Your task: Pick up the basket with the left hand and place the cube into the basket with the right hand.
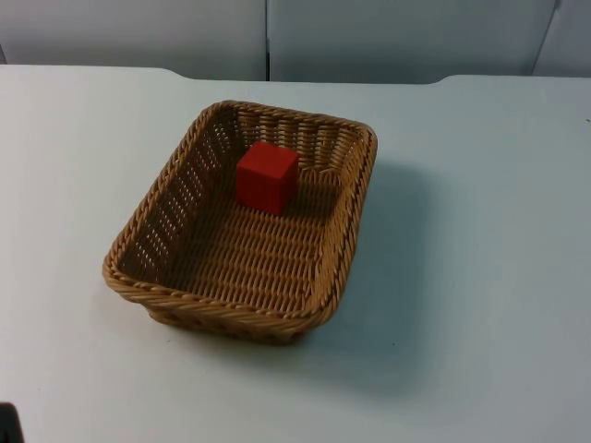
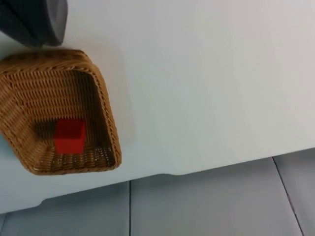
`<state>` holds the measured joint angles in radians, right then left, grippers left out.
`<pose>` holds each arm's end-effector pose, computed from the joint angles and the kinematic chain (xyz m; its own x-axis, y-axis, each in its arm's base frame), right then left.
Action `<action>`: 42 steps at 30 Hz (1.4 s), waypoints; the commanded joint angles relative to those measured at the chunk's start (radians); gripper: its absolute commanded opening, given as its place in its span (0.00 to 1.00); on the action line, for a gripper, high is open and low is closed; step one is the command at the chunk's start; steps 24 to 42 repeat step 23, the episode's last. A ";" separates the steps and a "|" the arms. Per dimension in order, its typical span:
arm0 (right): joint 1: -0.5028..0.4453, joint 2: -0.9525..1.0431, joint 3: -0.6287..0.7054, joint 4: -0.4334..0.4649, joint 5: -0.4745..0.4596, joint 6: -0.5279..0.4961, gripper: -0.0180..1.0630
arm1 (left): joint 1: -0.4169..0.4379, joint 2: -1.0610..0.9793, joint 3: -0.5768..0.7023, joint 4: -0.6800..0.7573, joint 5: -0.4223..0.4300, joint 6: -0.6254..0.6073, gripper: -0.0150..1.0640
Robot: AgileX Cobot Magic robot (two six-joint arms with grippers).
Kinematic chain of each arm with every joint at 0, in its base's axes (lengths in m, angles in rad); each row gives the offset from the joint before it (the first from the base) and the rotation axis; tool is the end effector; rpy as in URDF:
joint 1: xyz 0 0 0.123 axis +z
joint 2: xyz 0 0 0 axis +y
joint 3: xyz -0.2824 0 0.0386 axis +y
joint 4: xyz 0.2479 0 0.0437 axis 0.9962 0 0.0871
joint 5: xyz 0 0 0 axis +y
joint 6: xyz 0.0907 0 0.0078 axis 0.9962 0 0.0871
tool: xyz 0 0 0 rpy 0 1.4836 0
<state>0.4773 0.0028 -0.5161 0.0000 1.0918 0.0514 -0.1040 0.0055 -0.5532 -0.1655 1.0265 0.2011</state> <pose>-0.0067 -0.0035 0.2791 -0.4421 -0.1708 -0.8806 -0.4372 0.8982 0.0453 -0.0111 -0.0118 0.2955 -0.3449 0.1500 -0.9266 0.2740 0.9602 0.0535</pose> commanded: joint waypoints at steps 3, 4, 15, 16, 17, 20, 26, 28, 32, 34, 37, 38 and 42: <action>0.001 -0.003 0.007 0.000 -0.014 -0.009 0.01 | 0.000 -0.006 0.016 -0.016 0.009 0.009 0.01; 0.001 -0.003 0.007 0.000 -0.014 -0.009 0.01 | 0.000 -0.006 0.016 -0.016 0.009 0.009 0.01; -0.365 -0.003 0.007 0.000 -0.014 -0.008 0.01 | 0.000 -0.006 0.038 -0.025 0.060 0.004 0.01; -0.389 -0.003 0.007 0.000 -0.014 -0.008 0.01 | 0.000 -0.006 0.038 -0.025 0.060 0.004 0.01; -0.448 -0.003 0.007 0.000 -0.016 -0.008 0.01 | 0.000 -0.006 0.038 -0.025 0.060 0.004 0.01; -0.518 -0.003 0.007 0.000 -0.016 -0.008 0.01 | 0.000 -0.006 0.038 -0.025 0.060 0.004 0.01; -0.572 -0.003 0.007 0.000 -0.016 -0.008 0.01 | 0.000 -0.006 0.038 -0.025 0.060 0.004 0.01; -0.572 -0.003 0.007 0.000 -0.016 -0.008 0.01 | 0.000 -0.006 0.038 -0.025 0.060 0.004 0.01; -0.572 -0.003 0.007 0.000 -0.016 -0.008 0.01 | 0.000 -0.006 0.038 -0.025 0.060 0.004 0.01; -0.572 -0.003 0.007 0.000 -0.016 -0.008 0.01 | 0.000 -0.006 0.038 -0.025 0.060 0.004 0.01; -0.572 -0.003 0.007 0.000 -0.016 -0.008 0.01 | 0.000 -0.006 0.038 -0.025 0.060 0.004 0.01; -0.572 -0.003 0.007 0.000 -0.016 -0.008 0.01 | 0.000 -0.006 0.038 -0.025 0.060 0.004 0.01; -0.572 -0.003 0.007 0.000 -0.016 -0.008 0.01 | 0.000 -0.006 0.038 -0.025 0.060 0.004 0.01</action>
